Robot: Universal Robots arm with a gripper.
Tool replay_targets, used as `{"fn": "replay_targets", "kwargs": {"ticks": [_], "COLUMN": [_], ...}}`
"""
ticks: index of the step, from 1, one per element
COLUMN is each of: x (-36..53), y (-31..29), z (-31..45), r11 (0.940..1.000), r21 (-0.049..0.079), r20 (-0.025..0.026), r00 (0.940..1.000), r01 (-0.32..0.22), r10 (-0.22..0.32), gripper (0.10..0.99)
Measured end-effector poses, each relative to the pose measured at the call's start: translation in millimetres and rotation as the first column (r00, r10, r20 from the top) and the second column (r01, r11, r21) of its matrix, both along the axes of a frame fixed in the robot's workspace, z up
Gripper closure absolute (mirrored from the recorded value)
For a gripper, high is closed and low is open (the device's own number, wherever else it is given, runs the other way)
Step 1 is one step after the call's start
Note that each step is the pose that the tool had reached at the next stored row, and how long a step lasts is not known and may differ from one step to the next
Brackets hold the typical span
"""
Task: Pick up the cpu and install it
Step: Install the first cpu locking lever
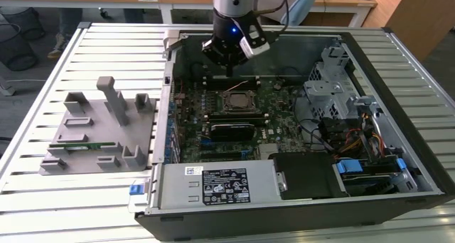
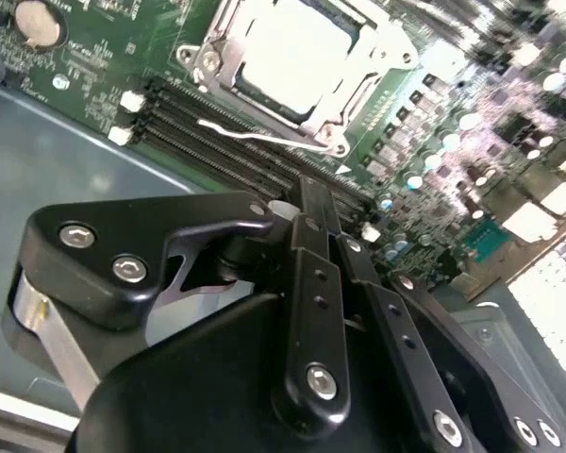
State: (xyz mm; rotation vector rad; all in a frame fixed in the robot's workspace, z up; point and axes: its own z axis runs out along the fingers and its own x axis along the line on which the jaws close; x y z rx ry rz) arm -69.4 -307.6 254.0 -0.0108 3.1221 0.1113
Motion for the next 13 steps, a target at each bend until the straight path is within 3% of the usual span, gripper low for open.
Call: {"fn": "replay_targets", "kwargs": {"ticks": [5, 13], "x": [6.1, 10.4], "y": [-0.2, -0.9], "z": [-2.0, -15.0], "r11": [1.0000, 1.0000], "r21": [0.002, 0.004], "r20": [0.0001, 0.0000], "r00": [1.0000, 1.0000], "r01": [0.000, 0.000], "r10": [0.000, 0.000], "gripper": [0.980, 0.980]}}
